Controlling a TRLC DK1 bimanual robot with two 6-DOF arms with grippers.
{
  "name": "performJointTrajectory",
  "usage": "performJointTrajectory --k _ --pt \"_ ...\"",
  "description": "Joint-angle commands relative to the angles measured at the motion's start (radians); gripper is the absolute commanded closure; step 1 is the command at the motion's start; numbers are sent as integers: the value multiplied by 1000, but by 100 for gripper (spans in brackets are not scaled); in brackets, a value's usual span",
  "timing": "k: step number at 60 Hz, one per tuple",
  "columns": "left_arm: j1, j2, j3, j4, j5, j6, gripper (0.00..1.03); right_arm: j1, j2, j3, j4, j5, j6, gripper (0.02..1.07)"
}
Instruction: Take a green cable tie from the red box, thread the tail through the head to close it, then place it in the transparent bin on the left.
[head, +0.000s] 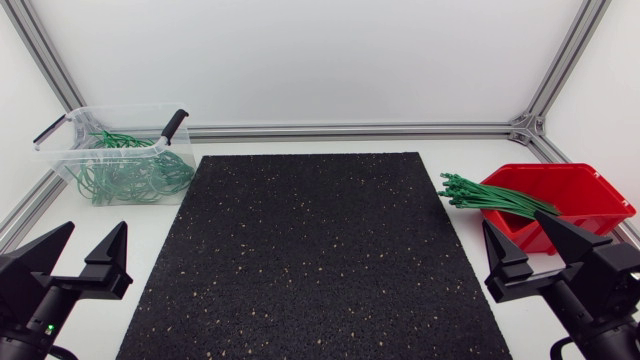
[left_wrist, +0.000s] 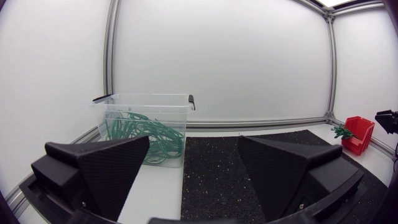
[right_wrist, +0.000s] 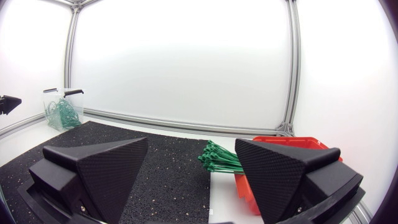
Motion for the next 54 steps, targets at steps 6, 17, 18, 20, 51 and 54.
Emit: performJointTrajectory --k 6,17,18,20,51,54 --pt "-8 -6 -41 -15 5 -21 4 12 -11 -20 -7 7 9 5" --pt "-8 -6 -41 -15 5 -21 4 12 -11 -22 -1 7 9 5" --pt "-8 -6 -41 -15 5 -21 4 12 -11 -22 -1 7 9 5" --pt "-9 -6 -41 -15 5 -21 4 12 -13 -20 2 7 9 5" --pt "-12 -4 -41 -15 5 -21 4 1 161 241 -35 38 14 5" --pt "-12 -4 -41 -15 5 -21 4 -1 228 302 -53 40 32 5"
